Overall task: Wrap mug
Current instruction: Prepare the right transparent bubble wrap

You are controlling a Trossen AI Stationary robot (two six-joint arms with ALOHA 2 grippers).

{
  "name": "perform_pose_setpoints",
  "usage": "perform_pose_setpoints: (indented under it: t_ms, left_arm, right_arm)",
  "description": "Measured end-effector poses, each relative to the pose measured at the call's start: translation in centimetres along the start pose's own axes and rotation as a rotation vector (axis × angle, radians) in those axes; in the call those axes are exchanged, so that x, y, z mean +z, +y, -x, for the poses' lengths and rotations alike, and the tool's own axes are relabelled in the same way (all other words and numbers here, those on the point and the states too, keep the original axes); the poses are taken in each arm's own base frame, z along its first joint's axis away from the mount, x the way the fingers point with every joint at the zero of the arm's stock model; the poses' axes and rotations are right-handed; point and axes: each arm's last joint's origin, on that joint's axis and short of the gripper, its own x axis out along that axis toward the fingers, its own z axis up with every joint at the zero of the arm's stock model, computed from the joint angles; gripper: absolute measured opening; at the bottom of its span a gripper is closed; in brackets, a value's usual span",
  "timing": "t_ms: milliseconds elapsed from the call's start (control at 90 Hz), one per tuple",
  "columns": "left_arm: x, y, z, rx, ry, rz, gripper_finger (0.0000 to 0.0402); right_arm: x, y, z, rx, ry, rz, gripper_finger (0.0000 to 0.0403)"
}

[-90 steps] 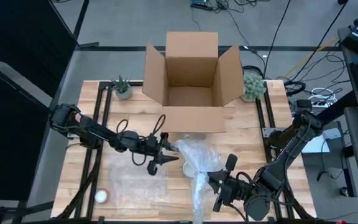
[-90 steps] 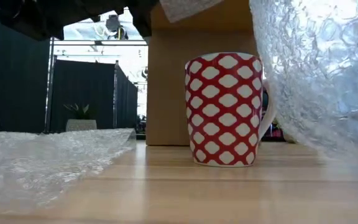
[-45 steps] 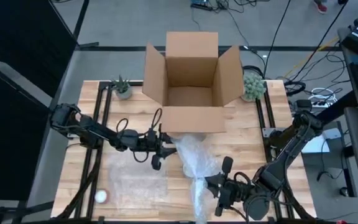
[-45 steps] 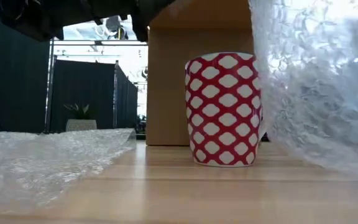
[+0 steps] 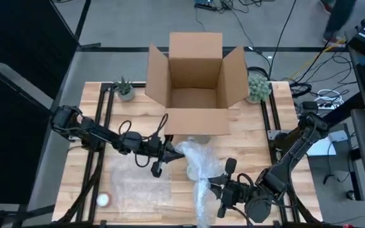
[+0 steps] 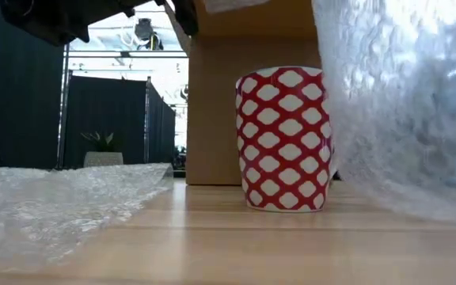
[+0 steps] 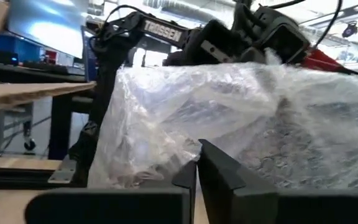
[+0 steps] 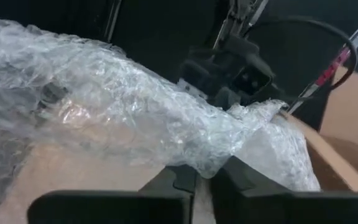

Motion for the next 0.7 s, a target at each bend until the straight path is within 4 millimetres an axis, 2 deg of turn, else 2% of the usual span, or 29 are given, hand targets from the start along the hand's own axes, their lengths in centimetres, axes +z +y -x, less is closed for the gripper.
perform_pose_setpoints:
  t_ms: [233, 456, 611, 700]
  left_arm:
    - [0.8, -2.1, 0.4, -0.077, 0.042, 0.016, 0.0]
    - [1.9, -3.5, 1.7, -0.093, 0.218, 0.017, 0.0]
    - [3.8, -4.4, 2.9, -0.117, 0.231, 0.02, 0.0]
    - [5.2, -4.7, 3.8, -0.127, 0.219, 0.022, 0.0]
  right_arm:
    - [-2.2, 0.1, 0.9, 0.028, 0.133, -0.133, 0.0066]
    - [-5.0, -0.8, 1.5, 0.067, 0.425, -0.224, 0.0111]
    - [-6.3, -2.0, 1.7, 0.0, 0.565, -0.237, 0.0136]
    - [-6.4, -2.2, 1.6, -0.018, 0.585, -0.228, 0.0145]
